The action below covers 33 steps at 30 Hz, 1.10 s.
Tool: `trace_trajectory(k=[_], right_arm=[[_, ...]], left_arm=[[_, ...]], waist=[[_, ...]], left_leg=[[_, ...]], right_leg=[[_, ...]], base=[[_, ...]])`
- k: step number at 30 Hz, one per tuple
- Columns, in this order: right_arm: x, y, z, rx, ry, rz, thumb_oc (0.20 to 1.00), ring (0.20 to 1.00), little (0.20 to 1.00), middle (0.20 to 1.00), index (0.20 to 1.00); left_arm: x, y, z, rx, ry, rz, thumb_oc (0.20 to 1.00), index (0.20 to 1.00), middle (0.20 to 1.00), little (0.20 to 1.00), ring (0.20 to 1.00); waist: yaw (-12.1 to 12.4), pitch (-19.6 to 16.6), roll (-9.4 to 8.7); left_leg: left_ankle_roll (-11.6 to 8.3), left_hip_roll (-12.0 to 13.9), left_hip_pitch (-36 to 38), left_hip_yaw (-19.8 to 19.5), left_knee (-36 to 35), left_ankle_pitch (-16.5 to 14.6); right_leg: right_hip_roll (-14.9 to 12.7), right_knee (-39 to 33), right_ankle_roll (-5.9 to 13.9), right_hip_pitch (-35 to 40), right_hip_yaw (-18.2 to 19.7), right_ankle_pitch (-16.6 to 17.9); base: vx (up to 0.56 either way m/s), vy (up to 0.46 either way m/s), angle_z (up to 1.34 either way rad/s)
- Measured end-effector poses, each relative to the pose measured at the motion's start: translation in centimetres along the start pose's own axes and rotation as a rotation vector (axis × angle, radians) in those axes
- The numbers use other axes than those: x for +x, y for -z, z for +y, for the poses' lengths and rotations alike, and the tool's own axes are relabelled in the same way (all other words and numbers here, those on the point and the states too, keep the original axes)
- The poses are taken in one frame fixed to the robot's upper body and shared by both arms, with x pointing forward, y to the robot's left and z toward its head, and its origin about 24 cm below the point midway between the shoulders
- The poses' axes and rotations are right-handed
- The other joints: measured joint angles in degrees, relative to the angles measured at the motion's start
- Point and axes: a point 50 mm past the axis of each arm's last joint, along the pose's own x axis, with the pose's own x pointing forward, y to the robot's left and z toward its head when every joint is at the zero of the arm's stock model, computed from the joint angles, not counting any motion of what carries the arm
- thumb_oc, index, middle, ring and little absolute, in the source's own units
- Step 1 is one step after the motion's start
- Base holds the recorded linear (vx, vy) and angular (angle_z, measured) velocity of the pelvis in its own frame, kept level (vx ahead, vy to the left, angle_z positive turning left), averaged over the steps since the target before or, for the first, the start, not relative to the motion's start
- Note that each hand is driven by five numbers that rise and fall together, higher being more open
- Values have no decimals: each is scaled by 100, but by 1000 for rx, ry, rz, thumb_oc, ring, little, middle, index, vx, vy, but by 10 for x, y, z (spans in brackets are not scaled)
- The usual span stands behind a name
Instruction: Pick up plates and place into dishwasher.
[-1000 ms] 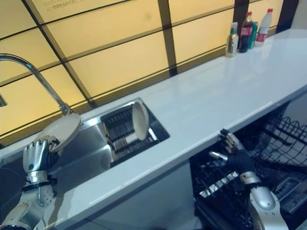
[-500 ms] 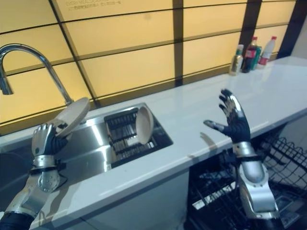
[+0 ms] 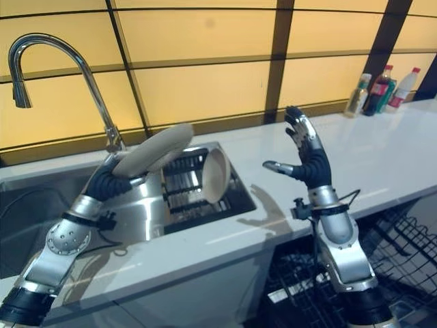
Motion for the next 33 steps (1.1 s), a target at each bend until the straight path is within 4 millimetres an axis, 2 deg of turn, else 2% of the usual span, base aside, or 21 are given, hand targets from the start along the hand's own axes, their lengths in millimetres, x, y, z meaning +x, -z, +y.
trace_trajectory(k=[4, 7, 12, 20, 33], right_arm=[[1, 0, 3, -14, -35, 4, 1000, 1000, 1000, 1000, 1000], [1, 1, 4, -31, -73, 16, 1000, 1000, 1000, 1000, 1000], [0, 4, 9, -38, -157, 47, 1000, 1000, 1000, 1000, 1000], [2, 4, 8, -51, -233, 75, 1000, 1000, 1000, 1000, 1000], [4, 10, 15, 109, -341, 154, 1000, 1000, 1000, 1000, 1000]], left_arm=[[5, -8, -7, -166, 104, -31, 200, 200, 200, 200, 200], [6, -10, -19, -304, 245, -35, 200, 200, 200, 200, 200], [7, -17, -24, -413, 360, -82, 200, 200, 200, 200, 200], [15, -25, -17, -401, 416, -132, 200, 200, 200, 200, 200], [21, -30, -13, -372, 439, -161, 200, 200, 200, 200, 200]], waist=[[-3, 10, -6], [-5, 24, -23], [-13, 35, -30], [-15, 34, -32], [-3, -4, -83]], left_leg=[[-9, 1, -2, -4, 2, -7], [-10, 0, 0, -5, 2, -9], [-11, 5, -5, 1, -1, -12], [-16, 14, -14, 8, -1, -15], [-28, 43, -12, 4, 0, -21]], right_leg=[[4, -1, -24, 0, 1, 12], [5, -1, -24, -5, 6, 13], [8, -1, -24, -6, 10, 12], [18, -1, -36, -20, 13, 0], [47, 0, -41, -14, 12, 1]], base=[[0, 0, 0], [0, 0, 0], [0, 0, 0], [0, 0, 0], [-5, 5, 0]])
